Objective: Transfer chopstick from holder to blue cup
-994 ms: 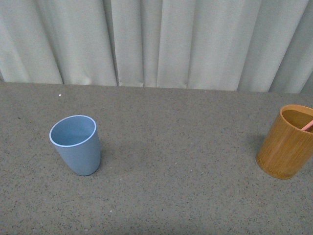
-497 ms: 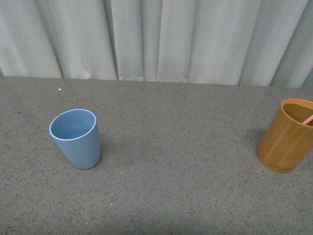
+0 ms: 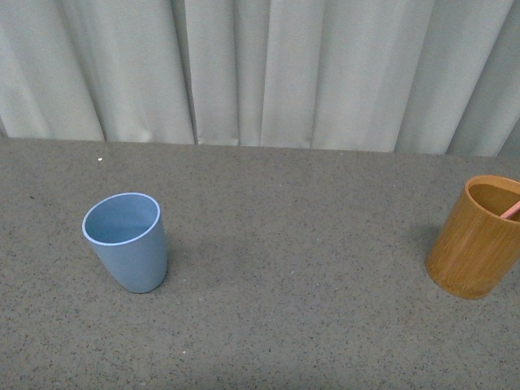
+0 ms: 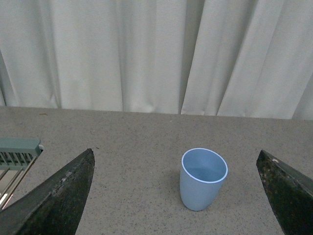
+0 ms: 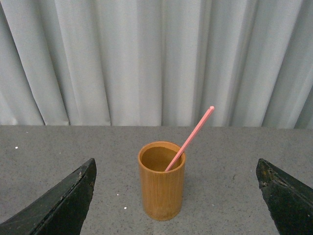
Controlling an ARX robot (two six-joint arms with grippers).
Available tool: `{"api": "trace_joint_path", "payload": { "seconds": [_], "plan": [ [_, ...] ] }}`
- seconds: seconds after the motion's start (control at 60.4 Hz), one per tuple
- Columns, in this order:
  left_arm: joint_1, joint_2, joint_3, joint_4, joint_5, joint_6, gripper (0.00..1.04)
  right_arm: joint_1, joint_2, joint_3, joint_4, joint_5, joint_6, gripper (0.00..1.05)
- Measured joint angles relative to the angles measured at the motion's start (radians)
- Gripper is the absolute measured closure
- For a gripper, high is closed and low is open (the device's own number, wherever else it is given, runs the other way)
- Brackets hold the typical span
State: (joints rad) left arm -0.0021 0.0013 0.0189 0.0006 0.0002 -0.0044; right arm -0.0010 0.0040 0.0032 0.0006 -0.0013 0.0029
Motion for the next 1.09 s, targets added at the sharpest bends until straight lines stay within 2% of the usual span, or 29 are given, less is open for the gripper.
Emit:
{"api": "trace_joint_path", "payload": {
  "seconds": [1.093],
  "plan": [
    [0.000, 0.000, 0.000, 0.000, 0.000, 0.000, 0.07, 0.000, 0.000, 0.000, 0.000, 0.000, 0.000, 0.10]
  ]
}}
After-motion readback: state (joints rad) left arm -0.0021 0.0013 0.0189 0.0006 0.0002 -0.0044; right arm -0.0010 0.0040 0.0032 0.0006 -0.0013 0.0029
